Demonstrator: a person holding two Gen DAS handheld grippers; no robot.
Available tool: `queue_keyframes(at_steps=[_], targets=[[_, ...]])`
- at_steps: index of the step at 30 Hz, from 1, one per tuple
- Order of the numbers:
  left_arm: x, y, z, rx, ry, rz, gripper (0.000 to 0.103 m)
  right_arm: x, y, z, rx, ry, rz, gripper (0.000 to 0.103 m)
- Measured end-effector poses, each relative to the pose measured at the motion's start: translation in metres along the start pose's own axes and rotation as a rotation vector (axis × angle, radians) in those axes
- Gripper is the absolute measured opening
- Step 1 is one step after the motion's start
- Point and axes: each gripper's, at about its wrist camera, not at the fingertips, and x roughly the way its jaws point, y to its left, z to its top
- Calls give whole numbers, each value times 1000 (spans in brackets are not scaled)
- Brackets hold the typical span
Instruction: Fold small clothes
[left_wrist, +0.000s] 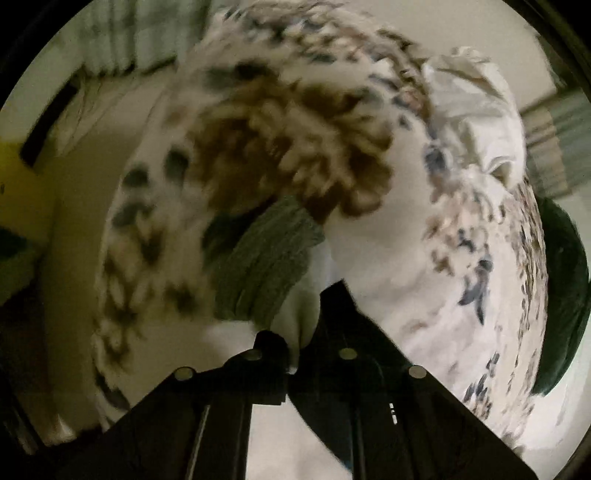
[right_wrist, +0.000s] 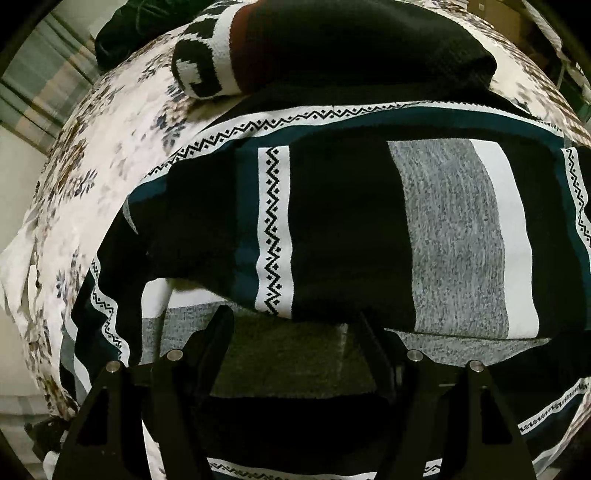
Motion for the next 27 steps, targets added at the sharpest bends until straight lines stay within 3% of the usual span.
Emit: queue_keyframes(at_steps=[4, 6, 7, 10, 13, 18, 23, 27], targets=[[1, -3, 14, 32, -17, -38, 8, -4, 2, 8, -32, -59, -111, 71], [15, 1, 12, 26, 29, -55, 11, 6, 0, 13, -47, -43, -183, 85], [20, 6, 9, 13, 42, -66, 12, 11, -2, 15, -44, -25, -190, 91], [27, 25, 7, -68, 71, -135, 20, 22, -10, 20, -13, 16, -185, 91], [29, 34, 10, -135, 64, -172, 21, 18, -11, 21, -12, 4, -170, 91], [34, 26, 13, -172, 57, -155, 22, 14, -14, 20, -7, 4, -155, 91], [25, 19, 11, -137, 50, -89, 21, 14, -15, 22, 23, 15, -210, 91], [2, 46, -4, -120, 73, -54, 22, 17, -19, 27, 48, 35, -209, 91]])
